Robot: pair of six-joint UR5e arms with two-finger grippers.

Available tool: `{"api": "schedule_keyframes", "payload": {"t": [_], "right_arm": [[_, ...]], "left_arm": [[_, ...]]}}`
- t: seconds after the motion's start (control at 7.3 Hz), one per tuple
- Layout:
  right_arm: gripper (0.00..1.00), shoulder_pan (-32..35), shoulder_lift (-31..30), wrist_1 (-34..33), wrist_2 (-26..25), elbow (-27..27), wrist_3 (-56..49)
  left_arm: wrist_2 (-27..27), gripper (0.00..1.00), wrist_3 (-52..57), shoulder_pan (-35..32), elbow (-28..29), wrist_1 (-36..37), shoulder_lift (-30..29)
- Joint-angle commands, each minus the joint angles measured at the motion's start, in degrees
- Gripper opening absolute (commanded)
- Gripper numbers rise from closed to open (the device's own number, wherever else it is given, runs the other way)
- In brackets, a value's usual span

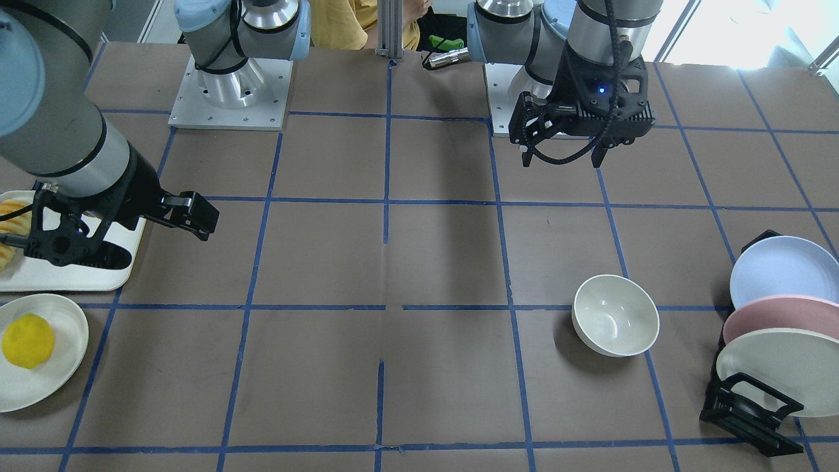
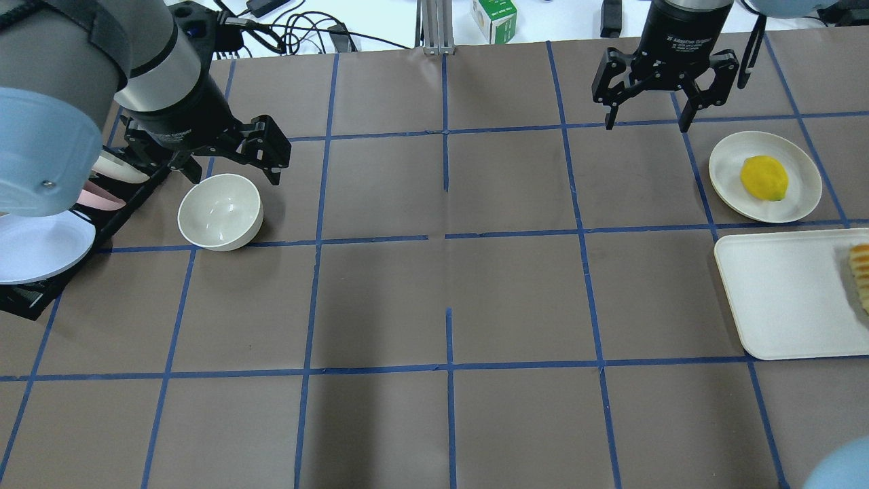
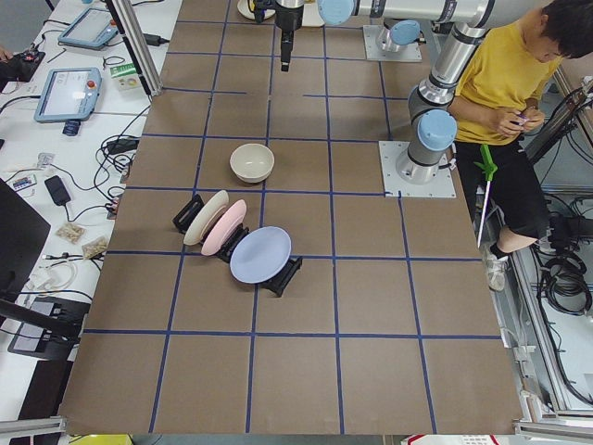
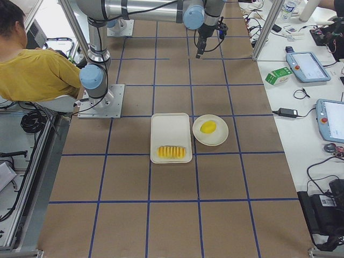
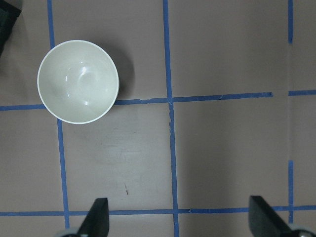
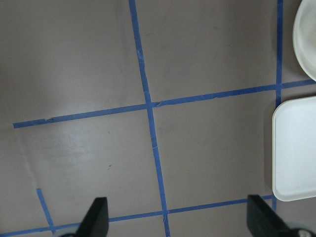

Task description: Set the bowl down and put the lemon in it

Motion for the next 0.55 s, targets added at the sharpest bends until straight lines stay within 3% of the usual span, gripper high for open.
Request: {"api": "schedule_keyframes", "payload": {"t": [0.0,0.14,0.41], "right_arm": [[1.00,-6.84,3.05,-2.97,-0.09,0.01,-9.43],[1.00,-10.00,4.80,-3.14,0.17,0.01,-15.92],[1.00,-14.58,9.02,-11.28,-0.09,0.01,-28.05]], "left_arm": [[-0.08,1.00,-0.02,0.00,-0.13,0.21,0.20],[-0.08,1.00,-0.02,0.00,-0.04,0.21,0.12],[-0.08,1.00,-0.02,0.00,-0.04,0.21,0.12]]}}
